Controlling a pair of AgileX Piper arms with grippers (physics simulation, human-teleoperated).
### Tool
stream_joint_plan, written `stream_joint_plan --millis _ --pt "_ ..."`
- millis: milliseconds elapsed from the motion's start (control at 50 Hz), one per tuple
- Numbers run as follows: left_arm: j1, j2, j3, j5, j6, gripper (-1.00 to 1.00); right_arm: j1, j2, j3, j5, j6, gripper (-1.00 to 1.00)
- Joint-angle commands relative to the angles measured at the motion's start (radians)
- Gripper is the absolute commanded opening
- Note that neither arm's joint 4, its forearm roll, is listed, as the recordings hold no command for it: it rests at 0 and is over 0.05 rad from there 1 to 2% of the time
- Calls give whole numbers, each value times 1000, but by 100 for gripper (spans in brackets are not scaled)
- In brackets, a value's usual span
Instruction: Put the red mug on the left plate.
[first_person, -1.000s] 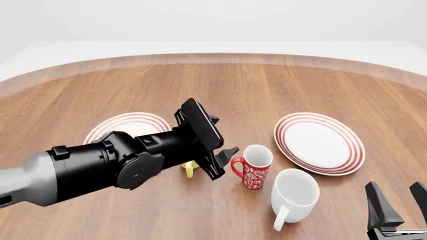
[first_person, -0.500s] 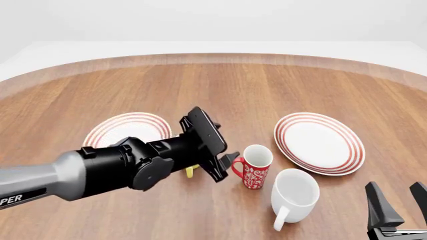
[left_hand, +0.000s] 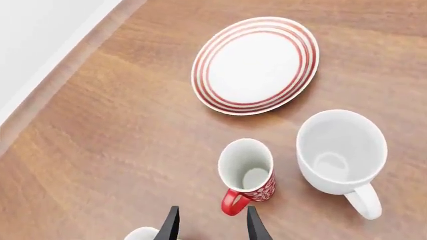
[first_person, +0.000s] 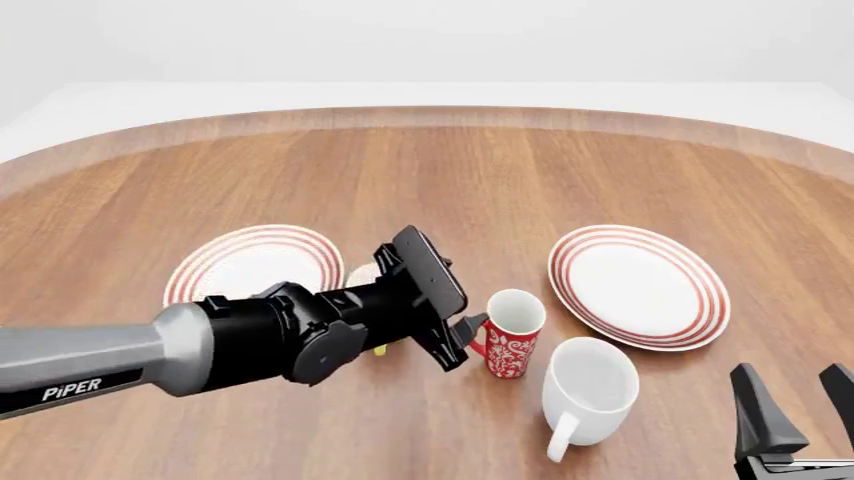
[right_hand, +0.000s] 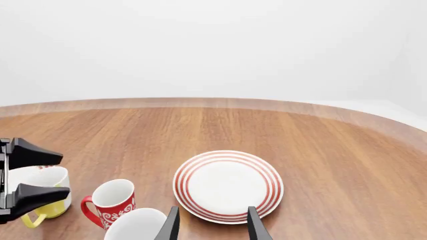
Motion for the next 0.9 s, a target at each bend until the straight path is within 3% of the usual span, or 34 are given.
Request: stream_joint_plan --millis 20,900 --pt "-6 37 5 -31 -11 100 0 0 0 0 0 100" --pt "0 129 19 -106 -30 100 0 0 0 0 0 100"
